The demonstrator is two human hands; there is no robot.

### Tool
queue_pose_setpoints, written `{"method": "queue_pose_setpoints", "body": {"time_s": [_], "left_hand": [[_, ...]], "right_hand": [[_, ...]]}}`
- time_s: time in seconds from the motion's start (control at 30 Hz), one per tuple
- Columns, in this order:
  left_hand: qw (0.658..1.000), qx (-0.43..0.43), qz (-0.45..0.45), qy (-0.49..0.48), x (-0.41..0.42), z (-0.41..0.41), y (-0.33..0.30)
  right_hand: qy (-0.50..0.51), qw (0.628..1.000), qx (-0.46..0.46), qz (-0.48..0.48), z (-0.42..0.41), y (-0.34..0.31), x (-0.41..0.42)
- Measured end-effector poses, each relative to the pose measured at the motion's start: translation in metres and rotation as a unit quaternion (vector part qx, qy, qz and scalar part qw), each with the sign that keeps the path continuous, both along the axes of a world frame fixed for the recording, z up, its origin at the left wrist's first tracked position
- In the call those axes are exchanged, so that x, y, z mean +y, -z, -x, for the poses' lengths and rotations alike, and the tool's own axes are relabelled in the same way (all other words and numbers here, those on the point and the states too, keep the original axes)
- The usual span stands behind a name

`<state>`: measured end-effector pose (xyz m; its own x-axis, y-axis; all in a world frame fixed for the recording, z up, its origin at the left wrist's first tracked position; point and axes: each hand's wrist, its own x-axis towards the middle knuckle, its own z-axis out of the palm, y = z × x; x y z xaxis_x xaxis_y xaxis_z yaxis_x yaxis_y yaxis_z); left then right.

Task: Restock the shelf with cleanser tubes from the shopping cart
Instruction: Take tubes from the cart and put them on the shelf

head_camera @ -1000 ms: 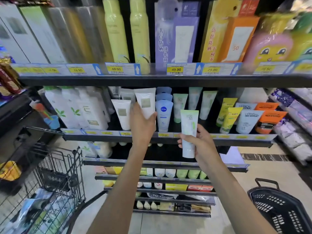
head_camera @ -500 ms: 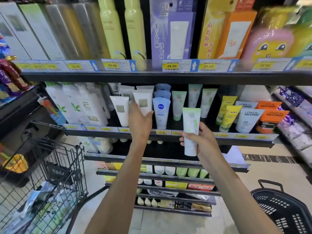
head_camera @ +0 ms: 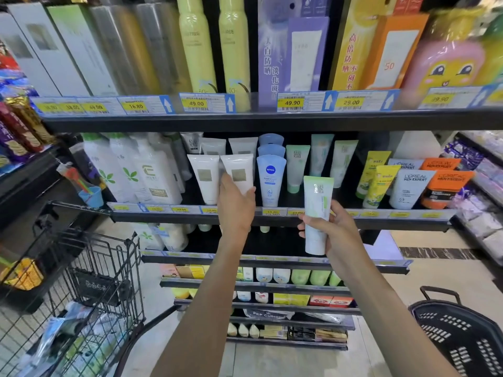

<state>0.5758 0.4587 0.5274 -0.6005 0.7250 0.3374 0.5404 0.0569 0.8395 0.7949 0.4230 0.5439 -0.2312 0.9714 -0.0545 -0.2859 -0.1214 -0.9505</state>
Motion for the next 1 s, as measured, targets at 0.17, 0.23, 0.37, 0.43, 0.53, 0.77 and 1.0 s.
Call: {"method": "queue_pose_setpoints", "body": {"time_s": [0.17, 0.23, 0.37, 0.43, 0.53, 0.77, 1.0], "left_hand": [[1.000, 0.013, 0.005, 0.005, -0.001, 0.003, 0.005], [1.000, 0.018, 0.002, 0.008, -0.002, 0.004, 0.007], [1.000, 0.028, 0.006, 0.010, -0.002, 0.006, 0.007], [0.999, 0.036, 0.009, 0.008, -0.003, 0.005, 0.008], [0.999, 0.042, 0.005, 0.013, -0.007, 0.006, 0.012], [0.994, 0.111, -0.009, -0.011, -0.036, -0.001, 0.015], [0.918, 0.370, -0.048, 0.133, -0.029, -0.043, 0.032]], "right_hand": [[0.012, 1.000, 0.003, 0.004, 0.000, 0.005, -0.007], [0.021, 1.000, 0.001, 0.005, 0.000, 0.008, -0.008], [0.029, 1.000, 0.000, 0.005, -0.002, 0.013, -0.009], [0.033, 0.999, 0.001, 0.005, -0.003, 0.015, -0.010], [0.037, 0.999, 0.005, 0.005, -0.006, 0.018, -0.011], [0.093, 0.995, -0.015, -0.006, -0.015, 0.016, -0.006], [0.177, 0.980, -0.077, -0.044, -0.023, 0.001, 0.022]]}}
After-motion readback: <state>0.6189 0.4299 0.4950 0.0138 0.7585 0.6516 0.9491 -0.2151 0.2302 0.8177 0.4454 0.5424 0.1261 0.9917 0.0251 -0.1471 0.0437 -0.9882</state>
